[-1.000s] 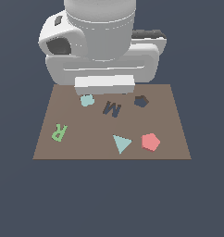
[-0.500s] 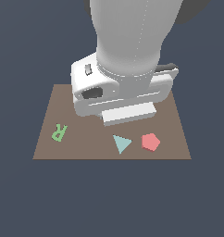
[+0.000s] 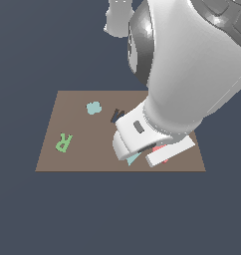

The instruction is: Insert a designated object into the corresponding slot on a board.

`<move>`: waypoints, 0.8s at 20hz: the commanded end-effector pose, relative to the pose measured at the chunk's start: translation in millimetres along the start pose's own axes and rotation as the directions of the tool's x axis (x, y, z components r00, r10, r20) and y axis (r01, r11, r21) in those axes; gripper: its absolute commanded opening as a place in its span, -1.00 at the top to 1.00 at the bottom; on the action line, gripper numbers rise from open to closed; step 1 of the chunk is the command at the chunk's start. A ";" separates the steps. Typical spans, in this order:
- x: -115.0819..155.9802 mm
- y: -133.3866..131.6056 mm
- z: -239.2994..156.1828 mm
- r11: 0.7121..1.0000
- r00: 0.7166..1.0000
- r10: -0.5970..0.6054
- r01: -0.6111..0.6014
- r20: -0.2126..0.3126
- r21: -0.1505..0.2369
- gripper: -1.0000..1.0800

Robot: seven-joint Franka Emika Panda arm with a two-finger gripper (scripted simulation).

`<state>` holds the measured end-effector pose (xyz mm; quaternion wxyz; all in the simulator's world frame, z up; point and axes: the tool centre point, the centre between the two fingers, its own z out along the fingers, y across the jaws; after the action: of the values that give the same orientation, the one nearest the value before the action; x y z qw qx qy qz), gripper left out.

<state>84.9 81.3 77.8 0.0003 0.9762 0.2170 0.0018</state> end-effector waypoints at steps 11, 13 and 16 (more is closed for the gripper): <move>29.4 -25.2 27.5 0.993 0.993 -0.119 0.119 0.003 0.002 -0.92; 29.8 -25.3 27.9 0.993 0.993 -0.120 0.120 0.003 0.002 -0.92; 29.1 -25.5 29.3 0.993 0.993 -0.118 0.118 0.004 0.002 -0.92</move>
<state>100.5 117.0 49.6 -0.0002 0.9616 0.2746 -0.0002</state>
